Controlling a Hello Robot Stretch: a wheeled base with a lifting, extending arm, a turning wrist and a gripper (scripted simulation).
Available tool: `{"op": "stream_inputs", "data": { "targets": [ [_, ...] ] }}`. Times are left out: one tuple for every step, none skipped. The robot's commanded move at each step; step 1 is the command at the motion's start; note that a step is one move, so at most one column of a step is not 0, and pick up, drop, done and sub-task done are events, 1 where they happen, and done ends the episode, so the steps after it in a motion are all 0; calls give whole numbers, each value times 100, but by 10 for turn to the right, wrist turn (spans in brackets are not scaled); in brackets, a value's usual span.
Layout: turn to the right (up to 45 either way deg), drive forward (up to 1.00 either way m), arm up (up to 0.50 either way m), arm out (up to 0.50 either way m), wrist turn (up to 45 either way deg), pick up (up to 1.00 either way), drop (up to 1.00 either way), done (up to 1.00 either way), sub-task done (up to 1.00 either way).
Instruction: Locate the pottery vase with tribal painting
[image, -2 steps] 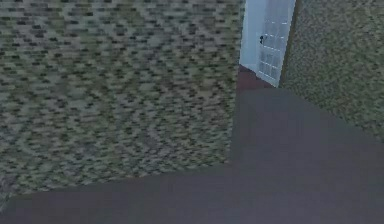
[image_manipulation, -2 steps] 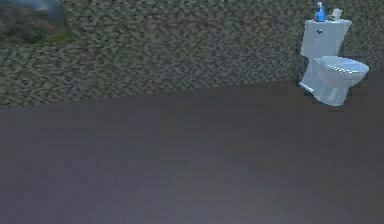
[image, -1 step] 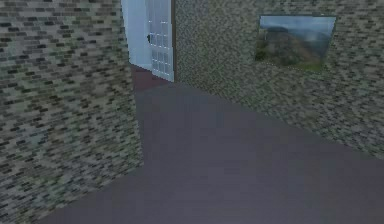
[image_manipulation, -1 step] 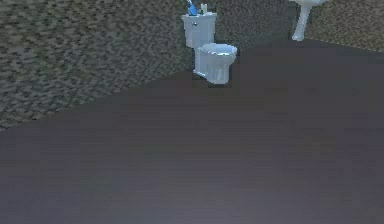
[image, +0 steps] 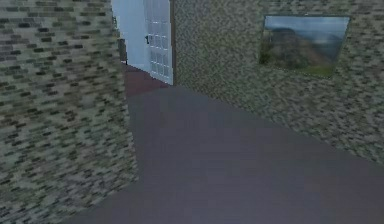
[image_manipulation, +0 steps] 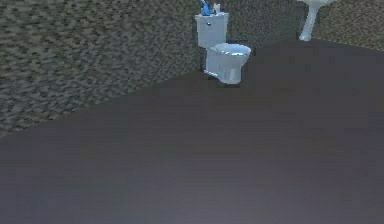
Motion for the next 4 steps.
{"op": "stream_inputs", "data": {
  "targets": [
    [0,100,0,0,0,0,0,0,0],
    [0,55,0,0,0,0,0,0,0],
    [-360,0,0,0,0,0,0,0,0],
    [0,100,0,0,0,0,0,0,0]
  ]
}}
